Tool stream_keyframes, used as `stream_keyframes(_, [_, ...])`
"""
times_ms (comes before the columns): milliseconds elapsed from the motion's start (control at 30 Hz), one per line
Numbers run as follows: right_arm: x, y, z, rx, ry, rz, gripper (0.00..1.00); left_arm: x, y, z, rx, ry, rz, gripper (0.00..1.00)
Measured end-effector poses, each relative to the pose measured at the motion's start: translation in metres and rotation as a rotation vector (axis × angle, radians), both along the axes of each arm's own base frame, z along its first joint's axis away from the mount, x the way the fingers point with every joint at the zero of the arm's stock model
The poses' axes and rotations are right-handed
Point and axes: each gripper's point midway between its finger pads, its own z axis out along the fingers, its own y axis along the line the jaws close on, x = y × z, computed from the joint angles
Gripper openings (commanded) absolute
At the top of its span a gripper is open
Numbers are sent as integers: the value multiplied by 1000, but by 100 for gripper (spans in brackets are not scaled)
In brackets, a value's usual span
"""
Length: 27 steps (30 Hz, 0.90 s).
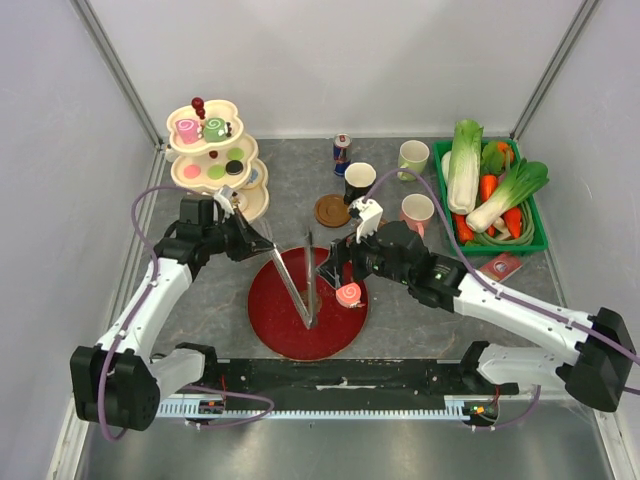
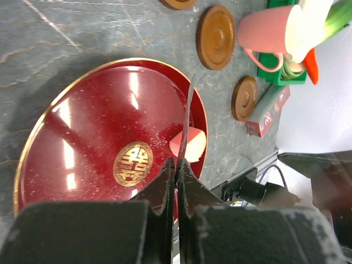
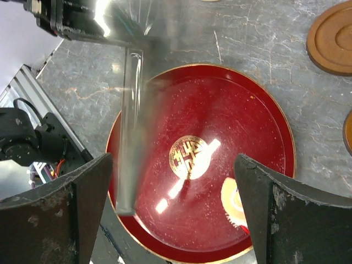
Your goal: Serve the afternoon tea
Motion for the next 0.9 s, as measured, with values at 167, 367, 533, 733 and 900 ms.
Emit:
stream_keyframes(167, [12,11,7,23,4,-28,98,1,-19,10,5,-23,-71,2])
stream_keyframes(367, [30,12,10,34,19,-136,98,4,-37,22,21,-62,-124,2])
stream_keyframes(533, [38,17,11,65,49,-186,91,10,-48,30,47,-80,-141,2])
stream_keyframes(733, [44,14,12,94,75,-259,51,17,-55,29,74,-79,-144,2])
stream_keyframes(900, [49,12,14,120,87,-304,31,17,-59,26,84,-77,-161,2])
